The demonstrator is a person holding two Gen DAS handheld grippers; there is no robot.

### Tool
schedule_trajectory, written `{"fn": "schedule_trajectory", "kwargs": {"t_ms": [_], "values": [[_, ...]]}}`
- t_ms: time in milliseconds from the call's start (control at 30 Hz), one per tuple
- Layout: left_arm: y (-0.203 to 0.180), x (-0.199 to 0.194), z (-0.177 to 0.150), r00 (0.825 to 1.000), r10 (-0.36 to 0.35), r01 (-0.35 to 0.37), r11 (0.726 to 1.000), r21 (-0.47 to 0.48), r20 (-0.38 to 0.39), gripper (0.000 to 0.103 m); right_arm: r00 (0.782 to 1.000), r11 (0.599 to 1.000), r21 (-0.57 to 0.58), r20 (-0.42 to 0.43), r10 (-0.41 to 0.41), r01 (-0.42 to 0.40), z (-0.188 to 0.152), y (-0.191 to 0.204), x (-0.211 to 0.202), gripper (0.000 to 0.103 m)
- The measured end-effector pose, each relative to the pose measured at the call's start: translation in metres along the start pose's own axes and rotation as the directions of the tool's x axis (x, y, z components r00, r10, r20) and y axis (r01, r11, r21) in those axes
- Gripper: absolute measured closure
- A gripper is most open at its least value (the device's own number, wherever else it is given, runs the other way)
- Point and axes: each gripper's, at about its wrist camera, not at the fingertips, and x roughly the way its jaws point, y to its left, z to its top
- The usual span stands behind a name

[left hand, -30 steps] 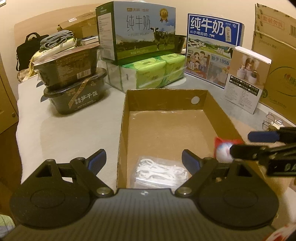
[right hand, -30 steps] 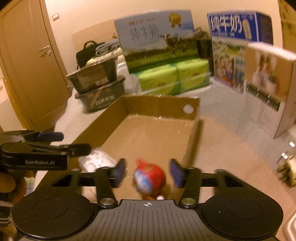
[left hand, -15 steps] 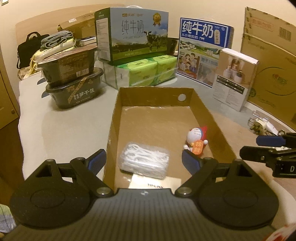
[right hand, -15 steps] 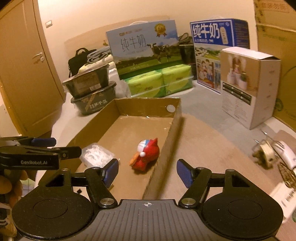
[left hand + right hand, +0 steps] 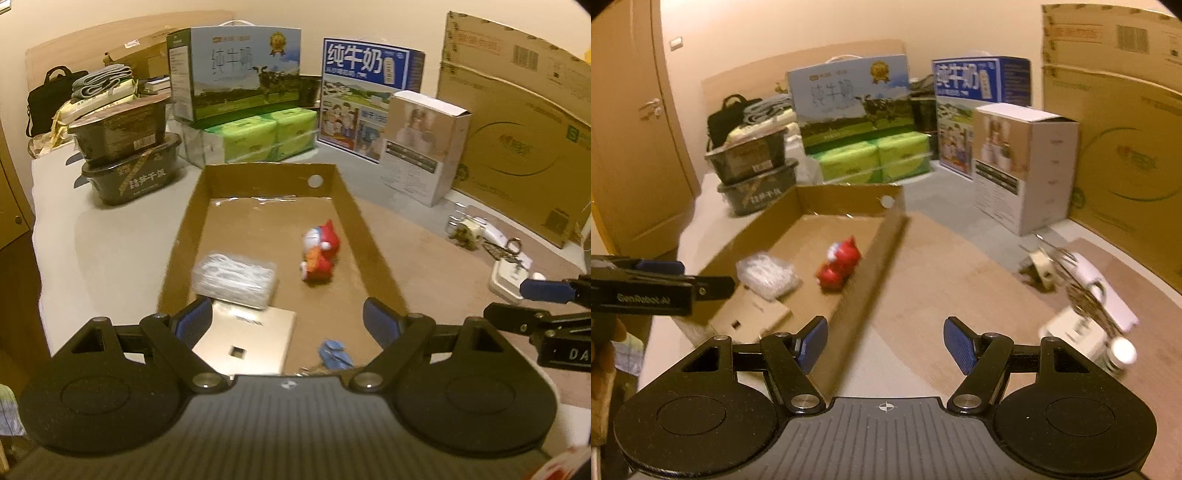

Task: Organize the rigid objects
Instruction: 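Move both open tools from the tray toward the white plug and jar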

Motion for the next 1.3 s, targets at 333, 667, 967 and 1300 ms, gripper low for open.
{"fn": "schedule_trajectory", "kwargs": {"t_ms": [333,667,967,1300], "values": [[-0.033,-0.023,-0.011,0.999,-0.039,0.039,0.999,-0.016,0.003,0.016,0.998,0.996,0.063,0.001,-0.057,0.057,-0.020,-0.027,-0.041,0.034],[-0.059,-0.035,-0.020,0.997,-0.072,0.072,0.997,-0.030,0.002,0.016,0.992,0.991,0.063,0.034,-0.119,0.116,-0.028,-0.045,-0.068,0.034],[-0.087,-0.037,-0.021,0.994,-0.109,0.109,0.994,0.000,0.001,0.016,0.986,0.981,0.113,0.034,-0.163,0.159,-0.037,-0.073,-0.083,0.034],[-0.125,-0.025,-0.018,0.988,-0.156,0.156,0.987,0.047,-0.016,0.016,0.971,0.958,0.178,0.032,-0.236,0.227,-0.051,-0.112,-0.100,0.034]]}}
